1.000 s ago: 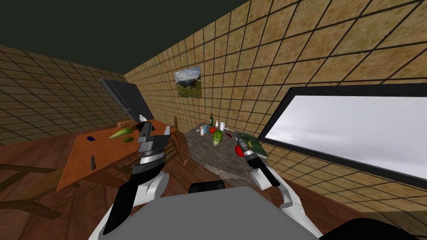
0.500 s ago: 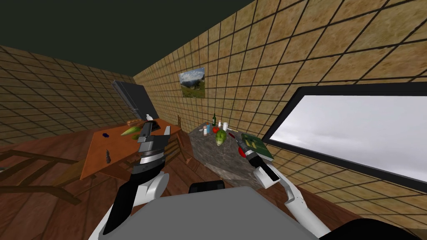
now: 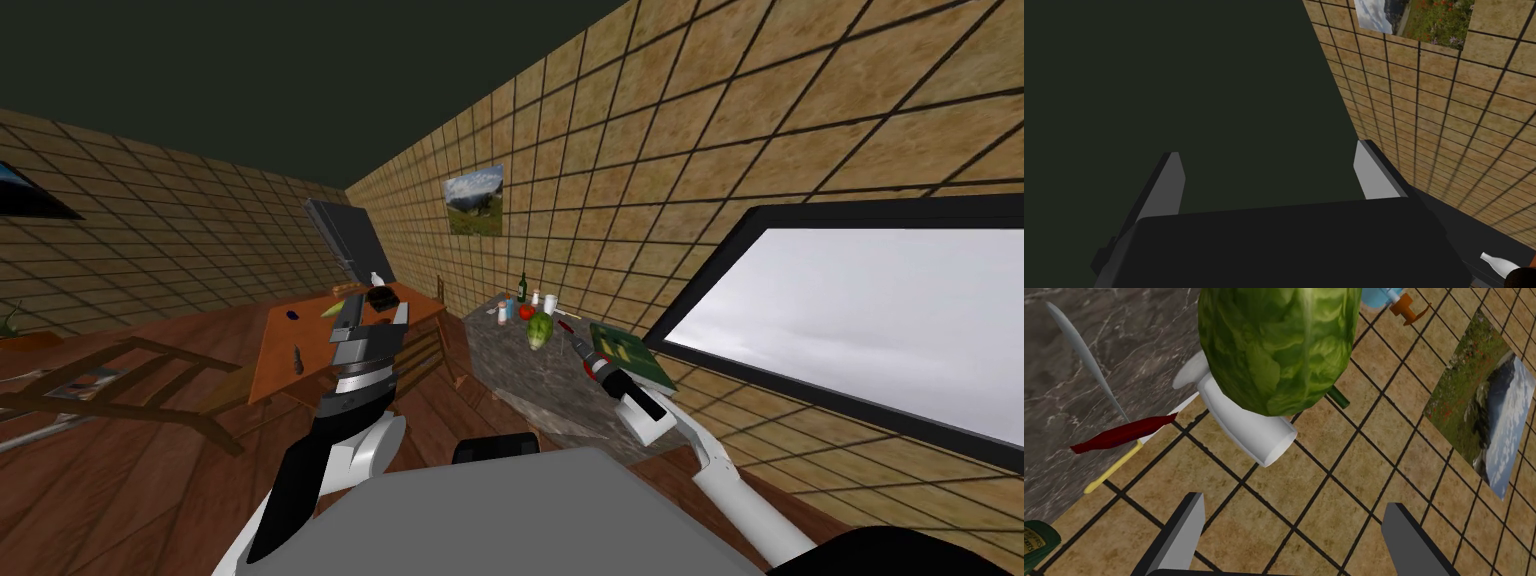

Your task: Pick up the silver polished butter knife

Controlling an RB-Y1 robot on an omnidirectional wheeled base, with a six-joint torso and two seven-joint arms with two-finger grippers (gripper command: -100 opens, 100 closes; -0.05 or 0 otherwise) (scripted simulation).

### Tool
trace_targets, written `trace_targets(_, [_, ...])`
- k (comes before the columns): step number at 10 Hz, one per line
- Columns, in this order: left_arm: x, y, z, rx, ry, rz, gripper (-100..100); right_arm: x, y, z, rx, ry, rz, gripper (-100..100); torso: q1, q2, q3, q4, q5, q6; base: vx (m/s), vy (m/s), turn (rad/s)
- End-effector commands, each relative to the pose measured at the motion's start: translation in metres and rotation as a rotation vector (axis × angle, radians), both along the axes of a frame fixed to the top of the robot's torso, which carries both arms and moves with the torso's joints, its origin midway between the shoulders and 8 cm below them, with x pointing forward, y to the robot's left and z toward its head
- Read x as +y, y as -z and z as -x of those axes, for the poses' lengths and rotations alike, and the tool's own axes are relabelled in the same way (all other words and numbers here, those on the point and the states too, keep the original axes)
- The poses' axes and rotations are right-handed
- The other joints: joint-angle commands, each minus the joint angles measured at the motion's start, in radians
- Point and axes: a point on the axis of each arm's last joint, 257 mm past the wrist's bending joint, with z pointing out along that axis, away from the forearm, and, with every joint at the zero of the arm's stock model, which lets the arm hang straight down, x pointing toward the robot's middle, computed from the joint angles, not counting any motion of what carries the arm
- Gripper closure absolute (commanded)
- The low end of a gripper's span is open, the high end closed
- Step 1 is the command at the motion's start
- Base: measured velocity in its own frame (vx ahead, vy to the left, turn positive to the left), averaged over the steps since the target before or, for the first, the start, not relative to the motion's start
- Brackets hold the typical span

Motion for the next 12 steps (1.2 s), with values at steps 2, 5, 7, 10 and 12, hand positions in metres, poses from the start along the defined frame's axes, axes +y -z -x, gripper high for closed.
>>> trace_targets(2, [0.000,0.000,0.000,0.000,0.000,0.000,0,-0.029,0.027,0.003,0.102,0.035,0.070,-100,0.000,0.001,0.000,0.000,0.000,0.001,-0.010,0.075,0.088])
trace_targets(5, [0.000,0.000,0.000,0.000,0.000,0.000,0,-0.067,0.054,0.006,0.209,0.083,0.143,-100,-0.002,0.000,0.000,0.000,0.000,0.000,-0.006,0.062,0.139])
trace_targets(7, [0.000,0.000,0.000,0.000,0.000,0.000,0,-0.094,0.068,0.010,0.276,0.118,0.194,-100,-0.001,0.000,0.000,0.000,0.000,0.001,0.009,0.065,0.100])
trace_targets(10, [0.000,0.000,0.000,0.000,0.000,0.000,0,-0.119,0.081,0.016,0.341,0.159,0.234,-100,-0.002,0.000,0.000,0.000,0.000,0.001,0.005,0.049,0.089])
trace_targets(12, [0.000,0.000,0.000,0.000,0.000,0.000,0,-0.143,0.092,0.022,0.397,0.196,0.270,-100,-0.002,0.000,0.000,0.000,0.000,0.001,0.006,0.047,0.112])
